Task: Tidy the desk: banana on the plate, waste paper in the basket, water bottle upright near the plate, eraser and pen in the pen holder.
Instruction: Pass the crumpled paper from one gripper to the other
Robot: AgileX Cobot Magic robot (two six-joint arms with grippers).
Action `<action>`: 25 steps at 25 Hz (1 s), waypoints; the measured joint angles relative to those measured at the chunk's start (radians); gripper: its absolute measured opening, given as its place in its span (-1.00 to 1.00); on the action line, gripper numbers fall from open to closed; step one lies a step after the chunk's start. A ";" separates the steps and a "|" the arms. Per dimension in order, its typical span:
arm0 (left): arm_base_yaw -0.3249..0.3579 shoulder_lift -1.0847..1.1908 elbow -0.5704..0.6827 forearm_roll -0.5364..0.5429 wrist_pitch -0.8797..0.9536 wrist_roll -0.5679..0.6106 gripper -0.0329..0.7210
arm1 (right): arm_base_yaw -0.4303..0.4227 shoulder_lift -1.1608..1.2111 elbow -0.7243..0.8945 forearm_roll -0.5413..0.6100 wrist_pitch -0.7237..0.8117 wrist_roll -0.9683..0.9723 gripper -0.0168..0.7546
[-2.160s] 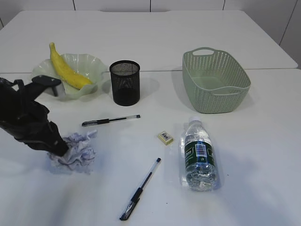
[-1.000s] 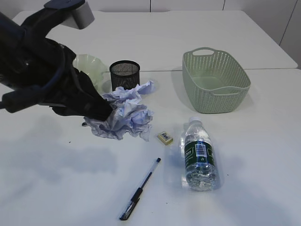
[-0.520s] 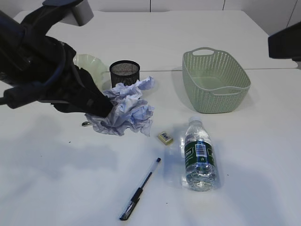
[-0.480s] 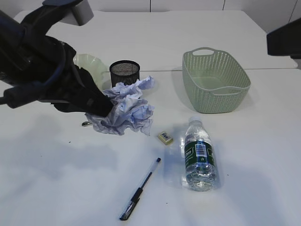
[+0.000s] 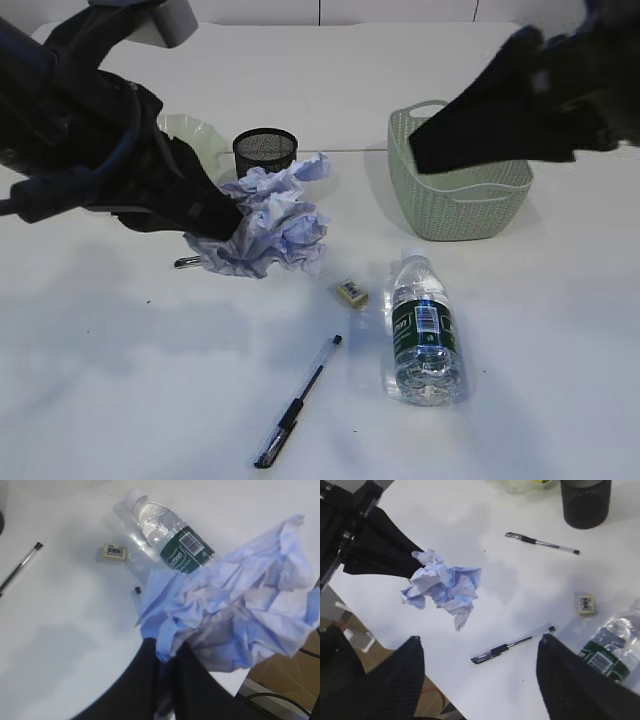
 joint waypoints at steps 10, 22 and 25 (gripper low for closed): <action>0.000 0.000 0.000 0.000 -0.012 0.000 -0.83 | 0.148 0.145 -0.004 0.019 -0.101 0.059 0.40; 0.000 0.000 0.000 0.015 -0.028 0.000 -0.83 | 0.148 0.192 -0.024 0.241 -0.129 0.029 0.59; 0.000 0.000 0.000 0.018 -0.030 0.000 -0.83 | 0.148 0.194 -0.024 0.263 -0.144 0.024 0.59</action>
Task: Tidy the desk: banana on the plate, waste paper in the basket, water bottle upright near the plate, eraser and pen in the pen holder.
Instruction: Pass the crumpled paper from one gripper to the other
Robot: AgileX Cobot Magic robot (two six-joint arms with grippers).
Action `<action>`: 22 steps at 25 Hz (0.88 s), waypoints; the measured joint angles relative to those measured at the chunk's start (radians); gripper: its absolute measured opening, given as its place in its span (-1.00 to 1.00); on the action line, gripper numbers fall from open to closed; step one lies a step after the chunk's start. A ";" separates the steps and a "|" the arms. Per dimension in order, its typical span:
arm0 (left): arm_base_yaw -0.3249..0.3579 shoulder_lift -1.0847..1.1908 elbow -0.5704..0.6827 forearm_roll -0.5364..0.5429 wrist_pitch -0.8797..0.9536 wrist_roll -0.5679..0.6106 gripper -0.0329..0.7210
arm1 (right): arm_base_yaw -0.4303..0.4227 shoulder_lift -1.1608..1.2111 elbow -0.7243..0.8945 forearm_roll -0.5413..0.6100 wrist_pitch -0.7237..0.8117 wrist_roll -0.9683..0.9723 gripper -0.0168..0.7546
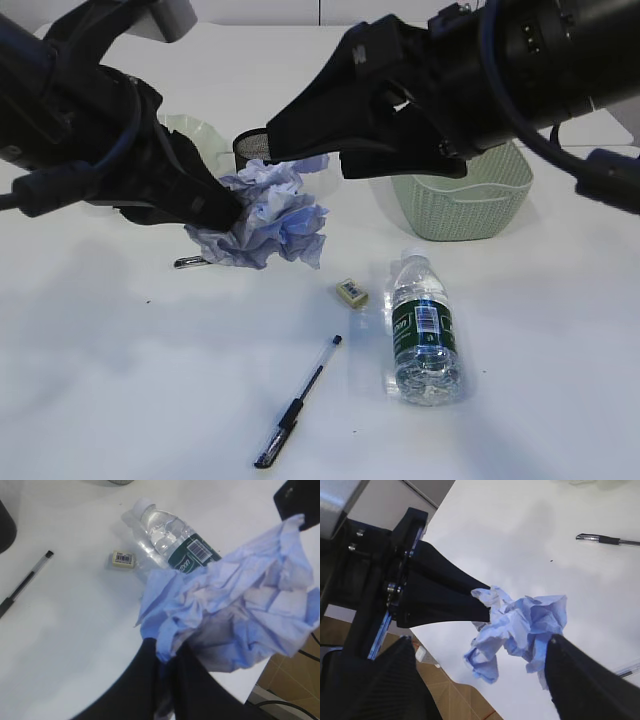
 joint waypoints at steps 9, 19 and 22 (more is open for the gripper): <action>0.000 0.002 0.000 0.000 0.000 0.000 -0.83 | 0.000 0.076 0.000 0.059 -0.012 -0.001 0.59; 0.000 0.002 0.000 0.000 -0.027 0.000 -0.83 | 0.000 0.093 0.000 0.129 -0.012 -0.017 -0.05; 0.000 0.002 0.000 0.000 -0.034 0.000 -0.83 | 0.000 0.095 0.000 0.166 -0.012 -0.039 -0.32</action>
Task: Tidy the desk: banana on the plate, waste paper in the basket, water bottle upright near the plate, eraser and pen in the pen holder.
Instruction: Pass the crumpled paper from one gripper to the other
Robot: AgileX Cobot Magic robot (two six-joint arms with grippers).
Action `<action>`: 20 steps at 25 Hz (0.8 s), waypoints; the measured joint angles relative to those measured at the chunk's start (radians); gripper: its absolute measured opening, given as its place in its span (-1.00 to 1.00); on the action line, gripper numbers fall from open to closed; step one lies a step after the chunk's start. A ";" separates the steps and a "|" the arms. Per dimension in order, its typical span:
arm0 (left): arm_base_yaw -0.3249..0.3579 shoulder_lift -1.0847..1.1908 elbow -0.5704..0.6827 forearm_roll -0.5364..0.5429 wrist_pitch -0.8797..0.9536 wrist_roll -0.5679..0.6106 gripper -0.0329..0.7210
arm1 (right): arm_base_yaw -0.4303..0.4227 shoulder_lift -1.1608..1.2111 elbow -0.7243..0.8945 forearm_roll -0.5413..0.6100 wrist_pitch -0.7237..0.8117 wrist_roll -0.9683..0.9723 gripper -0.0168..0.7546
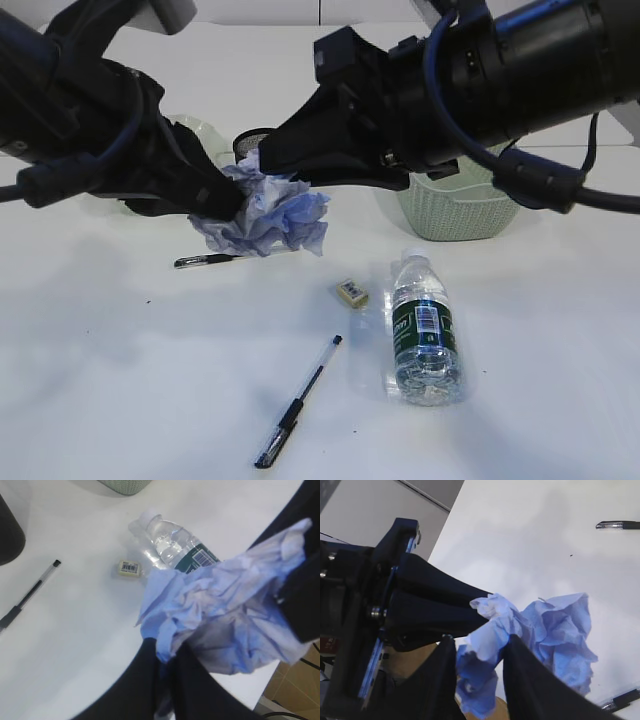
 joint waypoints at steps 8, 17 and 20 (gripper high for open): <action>0.000 0.000 0.000 0.001 -0.005 -0.001 -0.83 | 0.000 0.000 0.000 0.015 0.000 -0.011 -0.72; 0.000 0.000 0.000 0.001 -0.005 -0.001 -0.83 | 0.000 0.000 0.000 0.019 -0.010 -0.014 -0.93; 0.000 0.000 0.000 0.001 -0.005 -0.001 -0.83 | 0.000 0.000 0.000 0.019 -0.010 -0.014 -0.93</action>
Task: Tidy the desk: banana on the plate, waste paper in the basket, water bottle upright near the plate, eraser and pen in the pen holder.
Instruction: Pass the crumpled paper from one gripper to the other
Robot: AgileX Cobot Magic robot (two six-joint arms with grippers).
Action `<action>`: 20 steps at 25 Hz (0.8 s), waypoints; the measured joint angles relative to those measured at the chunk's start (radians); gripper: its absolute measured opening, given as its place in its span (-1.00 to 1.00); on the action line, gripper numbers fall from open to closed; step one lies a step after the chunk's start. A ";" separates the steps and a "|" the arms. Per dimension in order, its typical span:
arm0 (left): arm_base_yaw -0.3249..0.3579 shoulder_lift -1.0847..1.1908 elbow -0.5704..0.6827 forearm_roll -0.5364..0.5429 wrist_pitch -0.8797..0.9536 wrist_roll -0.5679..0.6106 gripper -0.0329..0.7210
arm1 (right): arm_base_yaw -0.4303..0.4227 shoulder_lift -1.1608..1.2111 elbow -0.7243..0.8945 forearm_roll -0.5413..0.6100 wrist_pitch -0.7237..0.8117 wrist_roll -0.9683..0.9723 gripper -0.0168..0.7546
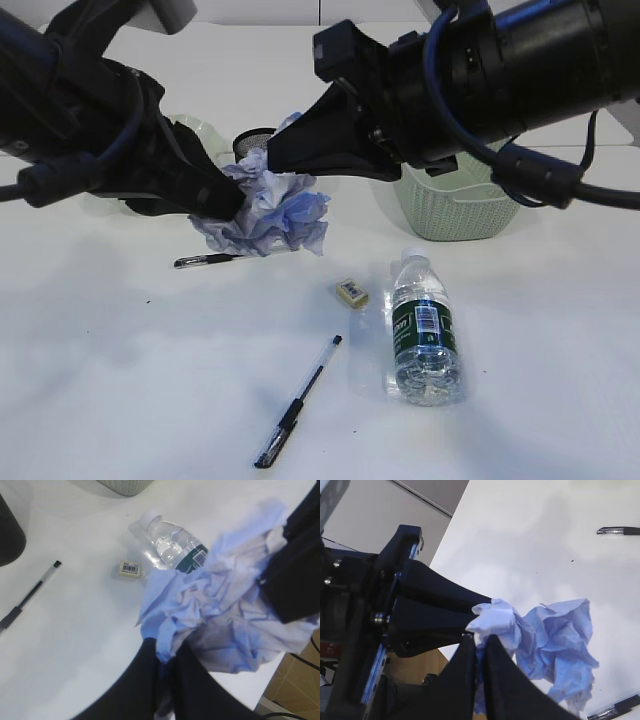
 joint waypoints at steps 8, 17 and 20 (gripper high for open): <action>0.000 0.000 0.000 0.000 -0.002 0.000 -0.82 | 0.000 0.000 0.000 0.010 -0.002 0.000 -0.94; 0.000 0.000 0.000 0.000 -0.005 0.000 -0.41 | 0.000 0.000 0.000 0.022 -0.005 0.000 -0.94; 0.000 0.000 0.000 0.000 -0.005 0.000 -0.21 | 0.000 0.000 0.000 0.022 -0.003 0.000 -0.94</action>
